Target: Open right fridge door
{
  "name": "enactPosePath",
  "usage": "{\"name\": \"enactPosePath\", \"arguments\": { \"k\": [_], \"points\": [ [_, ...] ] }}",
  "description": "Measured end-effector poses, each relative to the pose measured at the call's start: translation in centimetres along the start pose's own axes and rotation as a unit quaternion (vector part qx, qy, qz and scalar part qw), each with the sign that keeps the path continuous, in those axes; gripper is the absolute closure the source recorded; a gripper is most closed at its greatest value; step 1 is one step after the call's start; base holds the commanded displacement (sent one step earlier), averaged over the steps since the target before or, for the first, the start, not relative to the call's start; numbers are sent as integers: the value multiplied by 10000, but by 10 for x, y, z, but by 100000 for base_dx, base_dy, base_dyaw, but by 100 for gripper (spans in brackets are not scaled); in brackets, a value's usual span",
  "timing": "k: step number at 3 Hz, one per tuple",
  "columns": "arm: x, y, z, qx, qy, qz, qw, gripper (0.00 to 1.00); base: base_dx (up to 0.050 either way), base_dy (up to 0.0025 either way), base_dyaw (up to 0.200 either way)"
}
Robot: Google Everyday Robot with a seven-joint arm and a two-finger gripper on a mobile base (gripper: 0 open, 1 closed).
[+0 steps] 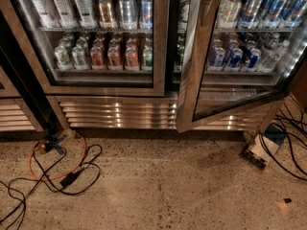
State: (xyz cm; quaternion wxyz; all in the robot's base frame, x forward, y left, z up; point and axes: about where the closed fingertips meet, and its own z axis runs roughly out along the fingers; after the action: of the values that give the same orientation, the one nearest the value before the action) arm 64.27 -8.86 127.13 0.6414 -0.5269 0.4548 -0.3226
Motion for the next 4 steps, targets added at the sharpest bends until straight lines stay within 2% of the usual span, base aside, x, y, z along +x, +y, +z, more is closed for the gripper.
{"name": "enactPosePath", "arguments": {
  "k": [1, 2, 3, 4],
  "points": [
    [28, 12, -17, -148, 533, 30, 9985, 0, 0, 0, 0],
    [42, 29, -29, -364, 989, 201, 9942, 0, 0, 0, 0],
    [44, 47, -35, -516, 1282, 659, 9882, 0, 0, 0, 0],
    [49, 68, -37, -614, 1613, 1125, 9785, 0, 0, 0, 0]
  ]
}}
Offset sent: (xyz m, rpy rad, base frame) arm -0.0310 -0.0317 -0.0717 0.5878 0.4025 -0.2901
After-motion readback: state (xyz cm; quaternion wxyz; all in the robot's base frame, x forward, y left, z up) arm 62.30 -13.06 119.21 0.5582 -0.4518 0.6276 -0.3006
